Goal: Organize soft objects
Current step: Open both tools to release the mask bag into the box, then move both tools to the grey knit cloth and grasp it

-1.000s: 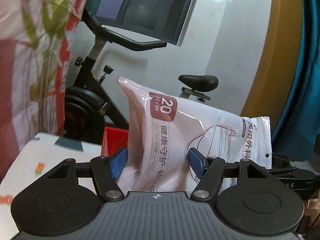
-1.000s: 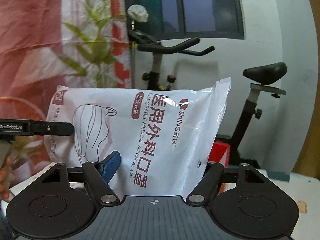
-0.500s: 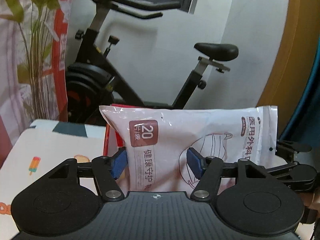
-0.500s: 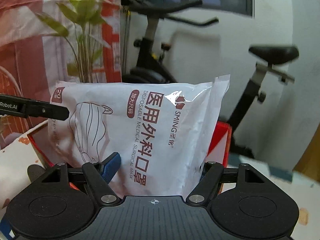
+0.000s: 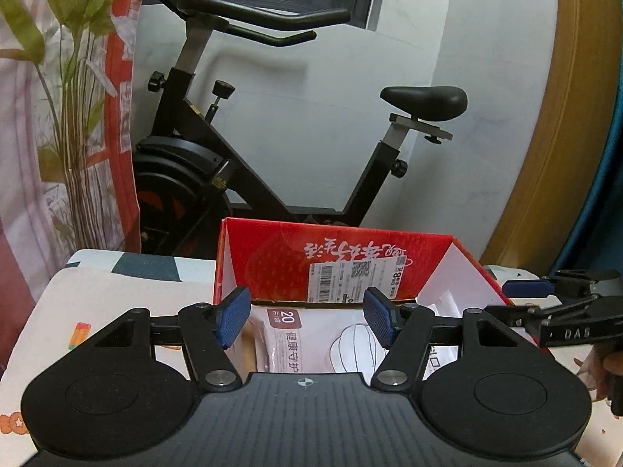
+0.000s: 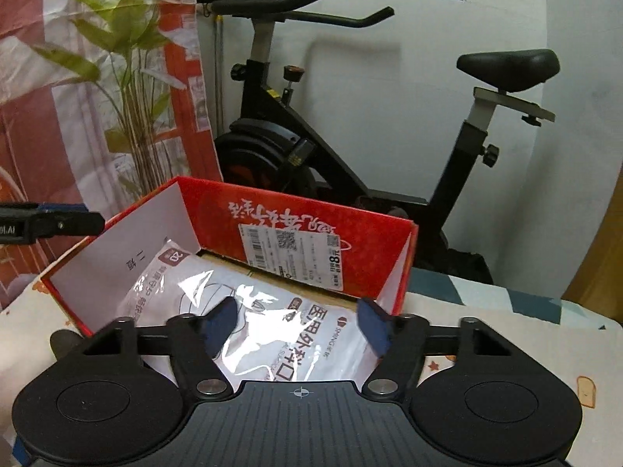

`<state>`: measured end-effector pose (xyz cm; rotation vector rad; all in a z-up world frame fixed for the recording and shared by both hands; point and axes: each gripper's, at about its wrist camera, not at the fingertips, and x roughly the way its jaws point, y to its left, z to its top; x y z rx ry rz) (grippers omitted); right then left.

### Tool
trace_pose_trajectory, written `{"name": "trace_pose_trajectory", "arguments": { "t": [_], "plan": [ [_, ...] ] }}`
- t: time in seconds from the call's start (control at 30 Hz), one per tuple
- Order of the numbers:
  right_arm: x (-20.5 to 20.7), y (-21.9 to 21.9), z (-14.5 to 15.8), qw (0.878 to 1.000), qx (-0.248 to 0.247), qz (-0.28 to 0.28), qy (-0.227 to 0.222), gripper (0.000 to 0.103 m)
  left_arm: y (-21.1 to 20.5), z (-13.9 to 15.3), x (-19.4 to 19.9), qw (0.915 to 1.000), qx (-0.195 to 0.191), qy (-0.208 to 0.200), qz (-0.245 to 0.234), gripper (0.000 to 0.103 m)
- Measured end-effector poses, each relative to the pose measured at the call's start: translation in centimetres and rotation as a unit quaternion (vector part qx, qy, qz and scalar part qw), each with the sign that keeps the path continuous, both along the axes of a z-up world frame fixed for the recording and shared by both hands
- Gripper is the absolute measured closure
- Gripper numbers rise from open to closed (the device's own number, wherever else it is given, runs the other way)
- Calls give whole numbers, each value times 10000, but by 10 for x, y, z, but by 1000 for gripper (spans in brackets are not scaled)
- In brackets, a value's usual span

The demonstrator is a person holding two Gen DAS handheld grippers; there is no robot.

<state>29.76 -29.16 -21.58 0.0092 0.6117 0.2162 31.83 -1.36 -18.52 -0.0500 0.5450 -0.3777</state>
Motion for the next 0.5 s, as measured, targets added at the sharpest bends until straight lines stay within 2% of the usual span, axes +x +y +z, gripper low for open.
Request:
{"name": "trace_pose_trajectory", "arguments": {
  "t": [0.13,0.2,0.33,0.4,0.5],
  "plan": [
    [-3,-2,3,9999,111,-103,0,39,-4,0,-3,10000,97,-7,7,36],
    [-6,0,3,9997,168,-169,11,24,-4,2,-7,9998,169,-45,16,33],
    [-18,8,5,9995,130,-260,-109,12,-3,9,-23,9995,259,-179,73,7],
    [-26,11,6,9993,136,-305,-175,2,-1,13,-32,9993,283,-246,86,3],
    [-39,15,8,9988,214,-341,-283,0,1,17,-47,9990,360,-259,94,0]
  ]
}}
